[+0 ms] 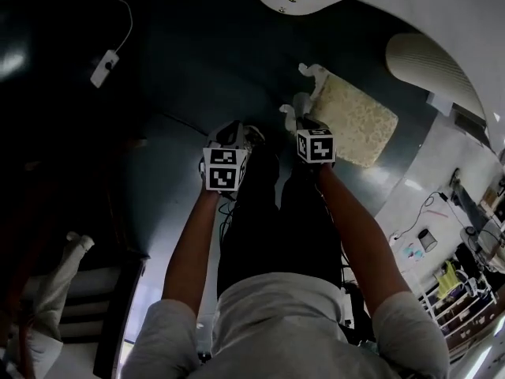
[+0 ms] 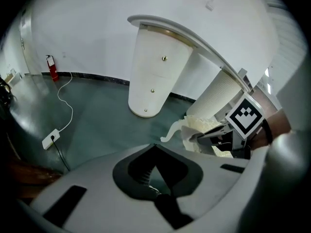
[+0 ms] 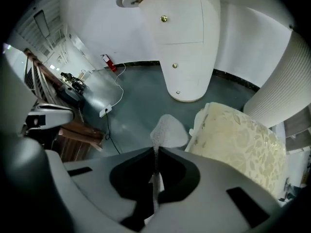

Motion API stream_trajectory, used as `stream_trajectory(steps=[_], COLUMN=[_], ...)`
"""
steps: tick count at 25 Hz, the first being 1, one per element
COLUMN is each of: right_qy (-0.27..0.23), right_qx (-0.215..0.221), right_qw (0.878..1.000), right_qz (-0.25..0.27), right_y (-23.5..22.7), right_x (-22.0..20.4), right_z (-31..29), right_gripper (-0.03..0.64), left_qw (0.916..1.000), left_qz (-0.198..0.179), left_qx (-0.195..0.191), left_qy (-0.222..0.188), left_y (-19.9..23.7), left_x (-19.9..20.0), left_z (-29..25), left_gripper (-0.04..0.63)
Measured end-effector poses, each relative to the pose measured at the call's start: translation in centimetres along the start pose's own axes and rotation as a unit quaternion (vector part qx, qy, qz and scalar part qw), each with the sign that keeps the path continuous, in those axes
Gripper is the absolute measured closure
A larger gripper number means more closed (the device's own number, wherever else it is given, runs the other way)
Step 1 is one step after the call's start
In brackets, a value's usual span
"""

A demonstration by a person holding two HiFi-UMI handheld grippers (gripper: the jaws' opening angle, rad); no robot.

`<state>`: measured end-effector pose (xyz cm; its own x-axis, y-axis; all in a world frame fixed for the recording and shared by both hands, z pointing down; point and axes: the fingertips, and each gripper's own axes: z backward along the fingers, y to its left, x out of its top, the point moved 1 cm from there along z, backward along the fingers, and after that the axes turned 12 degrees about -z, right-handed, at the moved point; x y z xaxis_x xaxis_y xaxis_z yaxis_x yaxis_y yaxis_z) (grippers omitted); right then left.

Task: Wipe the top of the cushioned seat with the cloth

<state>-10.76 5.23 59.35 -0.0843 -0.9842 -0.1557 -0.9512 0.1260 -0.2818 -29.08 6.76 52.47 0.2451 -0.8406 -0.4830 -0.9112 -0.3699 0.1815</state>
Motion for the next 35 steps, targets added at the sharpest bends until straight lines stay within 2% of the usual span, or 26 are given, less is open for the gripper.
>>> stream_trajectory(steps=[6,12,17,21,23,25,30,35], right_qy=[-0.041,-0.062,-0.078,-0.093,-0.114,-0.145,-0.239,-0.316], right_qx=[0.022,0.031,0.026,0.026,0.03,0.031,-0.003,-0.005], right_qw=[0.999,0.997,0.996,0.993,0.99,0.986,0.969,0.948], right_qz=[0.015,0.035,0.03,0.063,0.076,0.075,0.059,0.043], right_y=[2.2,3.8,3.8,3.3,2.4,1.2,-2.8,-5.6], right_x=[1.9,0.7,-0.9,-2.1,-2.7,-3.0,-3.9,-5.7], right_z=[5.1,9.2,13.4,18.4,20.8,23.2,29.6,36.7], right_gripper=[0.603,0.603,0.603,0.603,0.603,0.603,0.603,0.603], left_qw=[0.9995,0.9988,0.9945,0.9962,0.9959,0.9939,0.9858,0.9755], left_qz=[-0.027,-0.023,-0.079,-0.061,-0.063,-0.082,-0.126,-0.136], left_qx=[-0.009,-0.036,-0.064,-0.048,-0.046,-0.051,-0.07,-0.065], left_qy=[-0.017,-0.026,-0.023,-0.039,-0.047,-0.055,-0.086,-0.16], left_y=[-0.6,-3.4,-6.9,-8.2,-9.9,-12.2,-19.0,-26.2], left_x=[3.7,5.7,6.8,7.9,8.5,9.0,10.8,15.0], left_z=[2.9,5.2,6.9,9.5,10.4,11.0,13.2,17.4], left_gripper=[0.581,0.581,0.581,0.581,0.581,0.581,0.581,0.581])
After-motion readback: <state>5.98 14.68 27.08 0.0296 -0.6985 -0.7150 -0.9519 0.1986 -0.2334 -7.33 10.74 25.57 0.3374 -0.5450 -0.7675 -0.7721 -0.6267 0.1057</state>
